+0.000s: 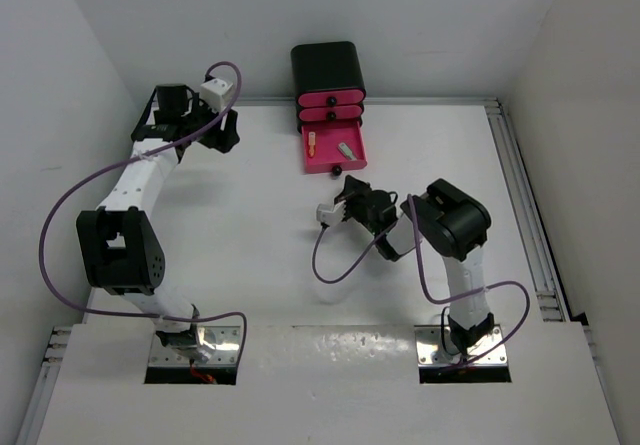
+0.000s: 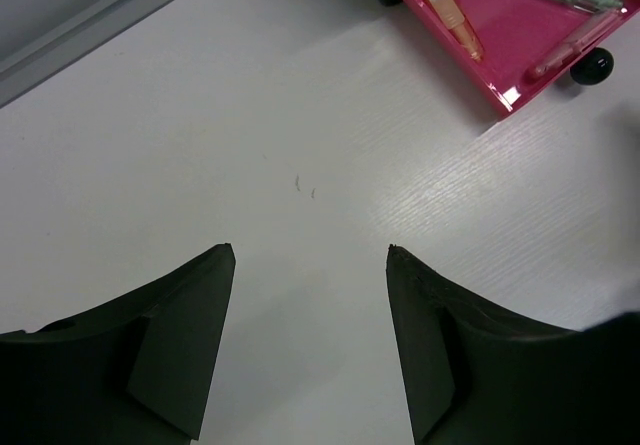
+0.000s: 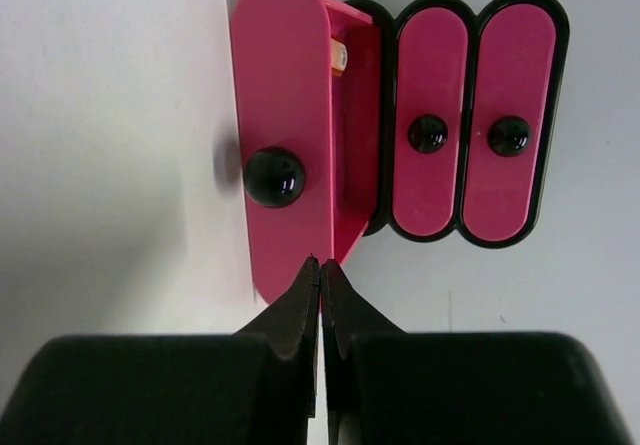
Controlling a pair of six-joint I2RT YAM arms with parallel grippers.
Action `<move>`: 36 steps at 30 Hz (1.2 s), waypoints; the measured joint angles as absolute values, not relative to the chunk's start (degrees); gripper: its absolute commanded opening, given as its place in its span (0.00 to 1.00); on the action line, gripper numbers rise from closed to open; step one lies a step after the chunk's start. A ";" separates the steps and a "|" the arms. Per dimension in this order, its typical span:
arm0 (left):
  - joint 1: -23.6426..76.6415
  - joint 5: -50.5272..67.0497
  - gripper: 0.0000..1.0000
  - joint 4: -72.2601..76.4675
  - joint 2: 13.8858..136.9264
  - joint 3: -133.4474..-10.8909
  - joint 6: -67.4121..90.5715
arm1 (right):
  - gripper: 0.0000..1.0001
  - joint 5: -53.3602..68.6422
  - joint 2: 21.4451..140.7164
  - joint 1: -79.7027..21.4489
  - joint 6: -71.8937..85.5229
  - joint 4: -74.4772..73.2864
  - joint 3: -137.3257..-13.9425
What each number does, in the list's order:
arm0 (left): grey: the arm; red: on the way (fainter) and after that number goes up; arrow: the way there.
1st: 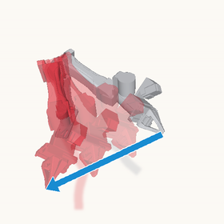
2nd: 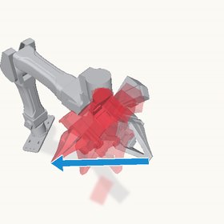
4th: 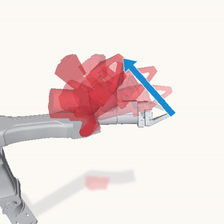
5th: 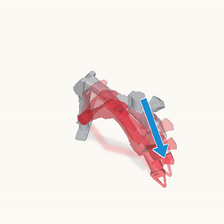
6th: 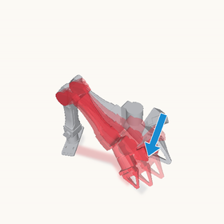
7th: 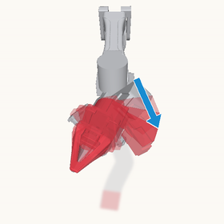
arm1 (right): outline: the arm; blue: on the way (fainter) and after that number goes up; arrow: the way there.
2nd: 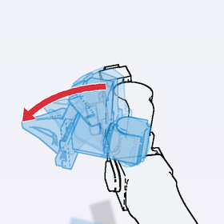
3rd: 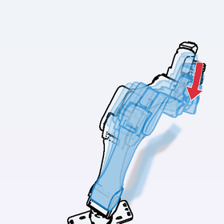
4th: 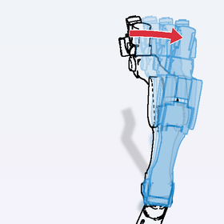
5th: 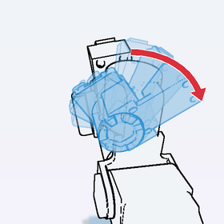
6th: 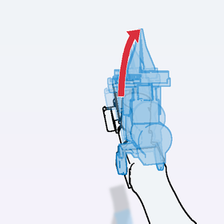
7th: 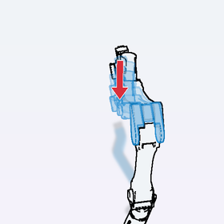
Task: Sort the stationery into containers
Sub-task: Close the drawer in the storage box.
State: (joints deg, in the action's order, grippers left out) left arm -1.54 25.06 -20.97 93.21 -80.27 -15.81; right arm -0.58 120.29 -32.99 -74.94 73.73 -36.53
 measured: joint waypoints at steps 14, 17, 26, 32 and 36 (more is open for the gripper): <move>-1.54 25.02 0.68 -20.93 93.30 -80.27 -15.77 | 0.00 -1.56 128.20 -32.32 -78.08 74.02 -42.59; -1.54 25.02 0.68 -20.91 93.56 -80.29 -15.75 | 0.00 -1.56 129.34 -31.75 -78.02 73.43 -44.56; -1.52 25.02 0.68 -20.71 95.29 -80.42 -15.73 | 0.00 -2.35 134.41 -30.52 -77.60 71.26 -51.77; -1.50 24.99 0.68 -20.47 96.16 -80.82 -15.44 | 0.00 -3.03 136.44 -29.71 -77.12 68.49 -56.95; -1.48 24.93 0.68 -20.12 96.73 -80.95 -15.14 | 0.00 -3.46 137.08 -29.04 -76.58 66.94 -59.94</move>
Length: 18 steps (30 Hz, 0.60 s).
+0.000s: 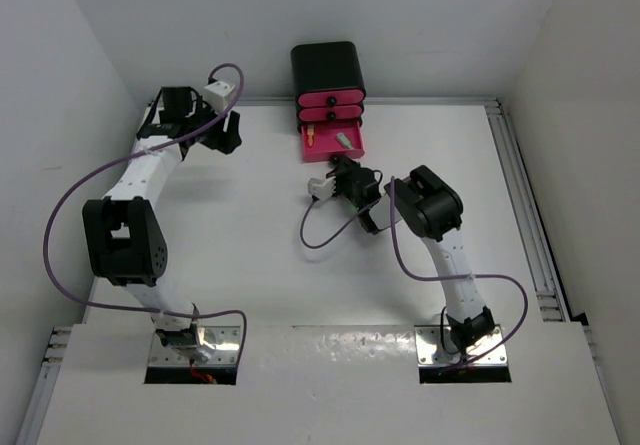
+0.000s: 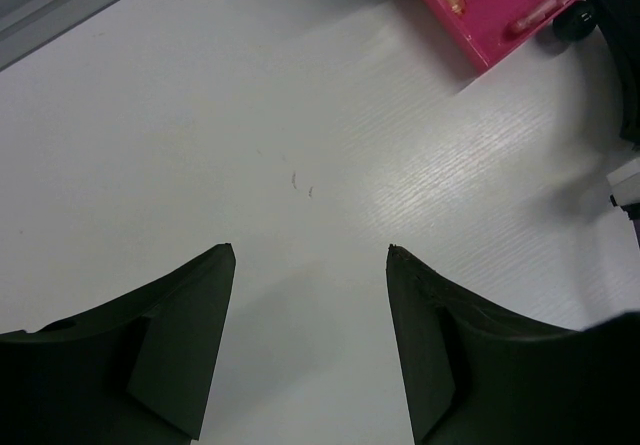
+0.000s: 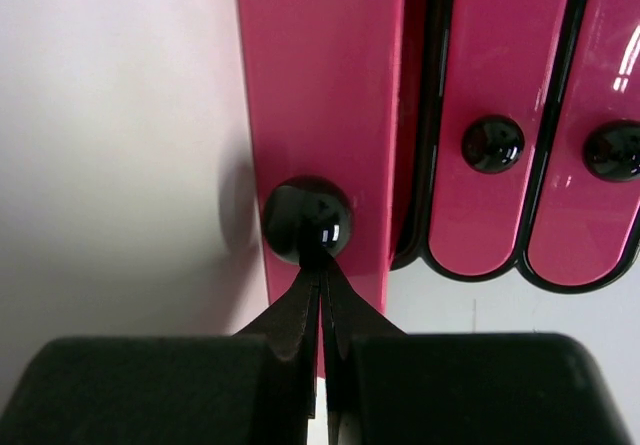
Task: Sort the stationery into containers
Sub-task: Close the drawer in the storage box.
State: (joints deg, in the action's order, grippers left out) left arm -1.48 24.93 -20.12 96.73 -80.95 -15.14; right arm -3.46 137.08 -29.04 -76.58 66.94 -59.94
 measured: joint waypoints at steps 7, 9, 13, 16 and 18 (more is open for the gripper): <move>-1.04 24.51 0.68 -20.05 98.45 -81.76 -14.76 | 0.00 -3.77 139.68 -27.57 -76.01 65.25 -65.65; -0.99 24.32 0.68 -20.10 98.96 -82.13 -14.70 | 0.00 -3.57 141.29 -26.96 -75.85 64.55 -68.03; -0.91 23.86 0.68 -20.21 99.77 -83.09 -14.72 | 0.00 -3.09 144.20 -25.67 -75.83 63.55 -72.75; -0.84 23.49 0.68 -20.21 100.42 -84.29 -14.70 | 0.00 -2.59 145.84 -25.06 -75.72 62.41 -76.20; -0.84 23.24 0.68 -20.16 100.92 -84.90 -14.70 | 0.00 -2.44 146.71 -24.82 -75.59 61.91 -78.00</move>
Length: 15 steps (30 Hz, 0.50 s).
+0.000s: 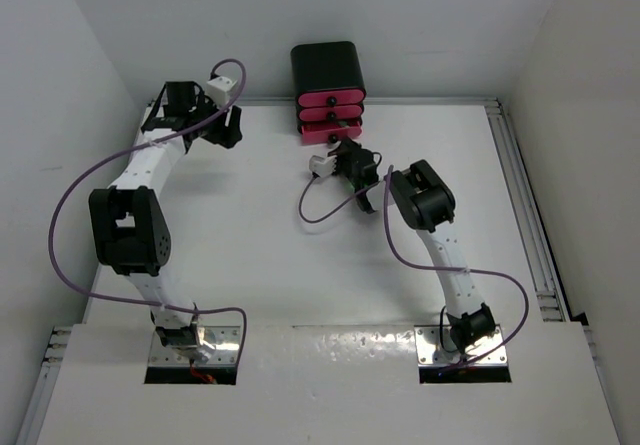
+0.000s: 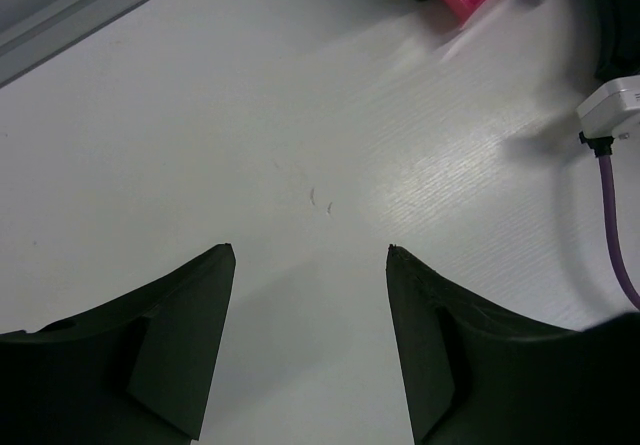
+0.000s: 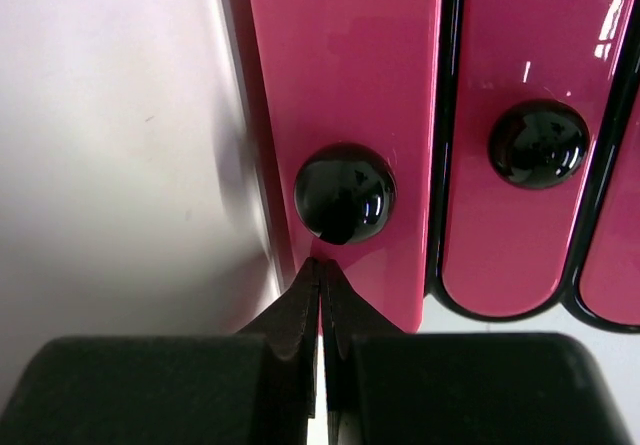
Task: Sort the stationery into containers
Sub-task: Close the drawer in the storage box.
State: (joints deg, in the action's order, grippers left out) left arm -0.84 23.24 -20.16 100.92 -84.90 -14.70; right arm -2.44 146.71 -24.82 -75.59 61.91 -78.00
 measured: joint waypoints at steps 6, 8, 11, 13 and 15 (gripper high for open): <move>-0.84 22.61 0.68 -20.21 102.83 -85.82 -14.61 | 0.00 -2.22 149.36 -24.34 -75.11 60.18 -83.50; -0.84 22.41 0.68 -20.43 103.39 -86.13 -14.52 | 0.00 -1.87 150.12 -24.27 -75.00 59.57 -85.14; -0.84 22.11 0.69 -20.62 103.90 -86.65 -14.52 | 0.00 -1.48 151.44 -24.10 -74.87 58.72 -87.85; -0.67 21.85 0.69 -20.67 104.05 -87.07 -14.50 | 0.00 -1.41 152.20 -24.05 -74.65 57.84 -89.58; -0.30 21.41 0.69 -20.62 104.20 -87.59 -14.46 | 0.00 -1.37 152.81 -24.03 -74.52 57.17 -91.07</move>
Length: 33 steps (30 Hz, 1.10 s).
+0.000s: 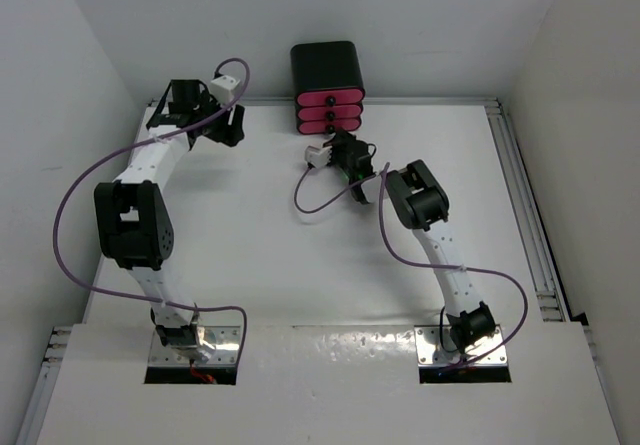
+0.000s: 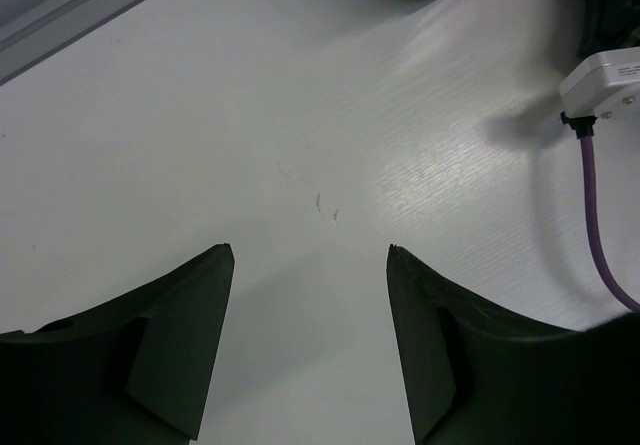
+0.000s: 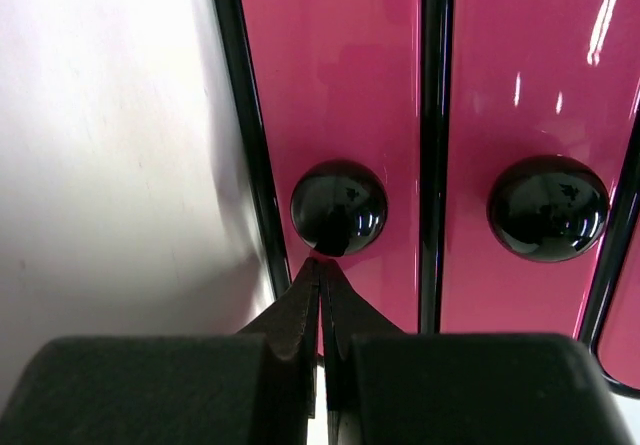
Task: Sort the stationery into containers
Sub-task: Close the drawer in the storage box, then reset both arms
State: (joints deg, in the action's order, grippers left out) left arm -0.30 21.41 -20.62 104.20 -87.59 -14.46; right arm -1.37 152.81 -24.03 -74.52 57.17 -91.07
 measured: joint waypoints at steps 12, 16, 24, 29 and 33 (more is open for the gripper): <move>1.08 21.21 0.70 -20.86 104.66 -88.36 -14.48 | 0.18 1.87 151.33 -23.94 -72.47 56.64 -88.99; 1.04 21.85 0.70 -21.08 104.66 -88.29 -14.48 | 0.27 3.64 142.04 -23.62 -68.71 56.88 -74.17; 1.19 25.47 1.00 -22.41 101.97 -82.81 -14.06 | 0.83 0.45 116.44 -24.21 -49.65 42.54 -54.52; 3.42 24.34 1.00 -24.77 98.02 -78.28 -13.43 | 0.99 1.06 100.36 -20.23 -26.79 16.99 -59.09; 5.02 22.98 1.00 -24.51 94.39 -74.06 -12.21 | 0.99 2.13 89.47 -15.18 -12.38 6.11 -57.01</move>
